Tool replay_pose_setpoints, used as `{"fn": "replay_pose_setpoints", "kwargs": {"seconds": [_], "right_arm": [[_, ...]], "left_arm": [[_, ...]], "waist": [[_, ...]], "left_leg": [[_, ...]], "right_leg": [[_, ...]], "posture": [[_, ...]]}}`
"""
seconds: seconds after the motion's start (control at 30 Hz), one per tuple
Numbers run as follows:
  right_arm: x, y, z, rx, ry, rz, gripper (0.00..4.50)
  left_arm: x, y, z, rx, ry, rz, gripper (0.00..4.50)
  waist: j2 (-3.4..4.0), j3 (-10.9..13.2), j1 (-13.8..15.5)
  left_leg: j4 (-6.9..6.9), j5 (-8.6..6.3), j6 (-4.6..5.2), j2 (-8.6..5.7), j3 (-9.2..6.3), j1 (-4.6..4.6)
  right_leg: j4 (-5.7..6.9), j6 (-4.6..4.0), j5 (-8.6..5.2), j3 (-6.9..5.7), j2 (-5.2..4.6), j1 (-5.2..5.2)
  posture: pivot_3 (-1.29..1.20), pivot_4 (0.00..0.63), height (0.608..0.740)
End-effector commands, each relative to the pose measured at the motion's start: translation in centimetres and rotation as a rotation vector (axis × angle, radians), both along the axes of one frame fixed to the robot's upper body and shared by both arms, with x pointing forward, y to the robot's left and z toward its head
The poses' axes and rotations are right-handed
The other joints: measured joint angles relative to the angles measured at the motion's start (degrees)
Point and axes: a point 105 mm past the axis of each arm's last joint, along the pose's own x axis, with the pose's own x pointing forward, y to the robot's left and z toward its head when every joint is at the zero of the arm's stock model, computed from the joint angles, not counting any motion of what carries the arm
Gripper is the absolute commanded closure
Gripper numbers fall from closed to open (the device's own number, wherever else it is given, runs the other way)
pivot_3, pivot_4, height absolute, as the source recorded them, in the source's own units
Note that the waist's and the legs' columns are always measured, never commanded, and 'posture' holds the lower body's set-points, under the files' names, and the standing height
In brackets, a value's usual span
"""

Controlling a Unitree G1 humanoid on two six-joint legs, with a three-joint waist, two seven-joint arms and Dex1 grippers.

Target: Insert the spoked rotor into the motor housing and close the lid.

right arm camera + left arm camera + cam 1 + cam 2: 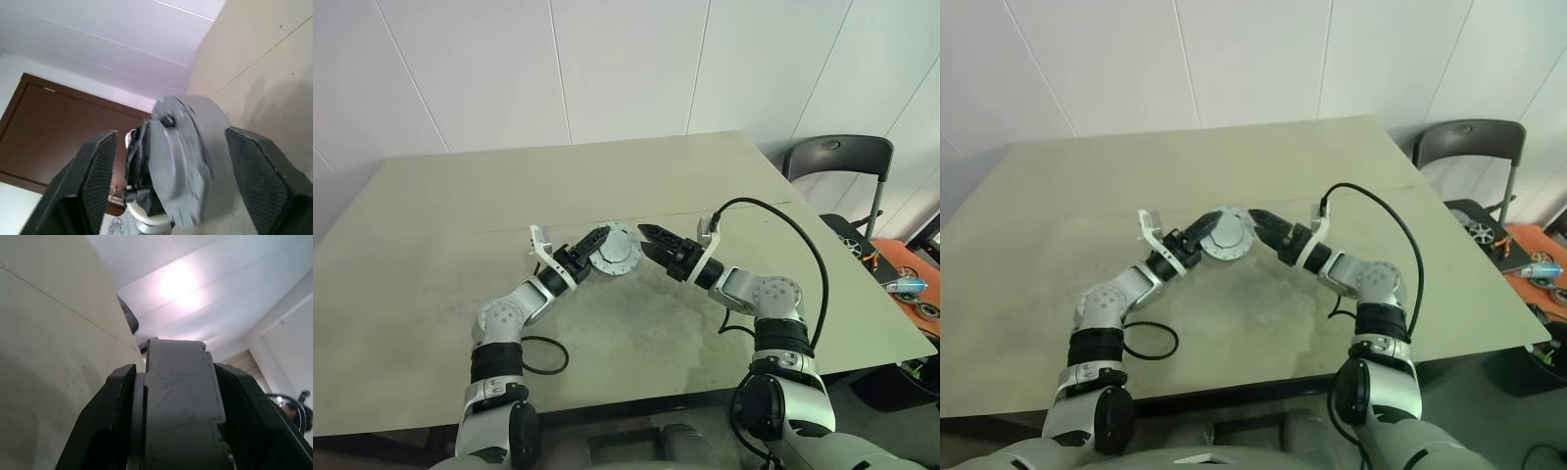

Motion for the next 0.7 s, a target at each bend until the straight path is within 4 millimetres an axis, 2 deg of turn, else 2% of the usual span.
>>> {"fn": "replay_pose_setpoints", "kwargs": {"seconds": [0.03, 0.1, 0.17, 0.23, 0.33, 0.47, 0.7], "right_arm": [[0.2, 0.4, 1.1, 0.014, -0.038, 0.008, 0.96], [0.3, 0.4, 1.1, 0.014, -0.04, 0.007, 0.96], [0.2, 0.4, 1.0, 0.014, -0.041, 0.007, 0.96], [0.1, 0.5, 1.0, 0.01, -0.044, 0.01, 0.96], [0.0, 0.5, 0.9, 0.005, -0.047, 0.012, 0.96], [-0.9, 0.8, 1.9, 0.023, -0.11, 0.056, 0.96], [-1.5, 1.0, 2.6, 0.042, -0.148, 0.093, 0.96]], "left_arm": [[0.7, 0.2, 3.0, -0.035, -0.107, 0.03, 1.96], [1.3, 0.7, 2.9, -0.028, -0.101, 0.086, 1.96], [2.6, 2.4, 2.7, -0.005, -0.088, 0.212, 1.96], [4.1, 5.2, 2.1, 0.044, -0.053, 0.394, 1.96], [5.0, 7.2, 1.5, 0.092, -0.026, 0.525, 1.96], [5.6, 11.2, -1.0, 0.247, 0.057, 0.728, 1.96], [5.3, 13.4, -1.8, 0.221, 0.072, 0.818, 1.96]], "waist": [[0.0, 0.0, 0.2], [0.0, 0.0, 0.4], [0.0, 0.0, 0.5], [0.0, 0.0, 0.5], [0.0, 0.0, 0.3], [-0.01, 0.0, 0.5], [-0.06, 0.0, 0.5]], "left_leg": [[0.01, 0.0, 0.0, 0.0, 0.0, -0.05], [0.09, 0.0, 0.0, -0.01, 0.0, -0.21], [0.17, 0.01, -0.01, -0.02, -0.01, -0.39], [0.19, 0.01, -0.02, -0.02, -0.02, -0.4], [0.18, 0.01, -0.02, -0.01, -0.01, -0.39], [0.11, 0.02, -0.03, -0.01, -0.02, -0.47], [0.21, 0.02, -0.03, -0.07, -0.03, -0.6]], "right_leg": [[-0.01, -0.01, 0.0, 0.0, -0.01, -0.03], [-0.01, -0.02, 0.02, 0.0, -0.02, -0.15], [0.01, -0.21, 0.15, 0.0, -0.03, -0.3], [0.02, -0.25, 0.17, 0.0, -0.02, -0.32], [0.02, -0.28, 0.19, 0.0, 0.0, -0.33], [0.0, -0.28, 0.2, -0.01, 0.0, -0.43], [0.02, -0.26, 0.21, -0.02, -0.08, -0.49]], "posture": [[0.0, 0.0, 0.74], [0.0, 0.0, 0.74], [0.0, 0.0, 0.74], [0.0, 0.0, 0.74], [0.0, 0.0, 0.74], [0.0, 0.0, 0.74], [0.0, 0.0, 0.74]]}}
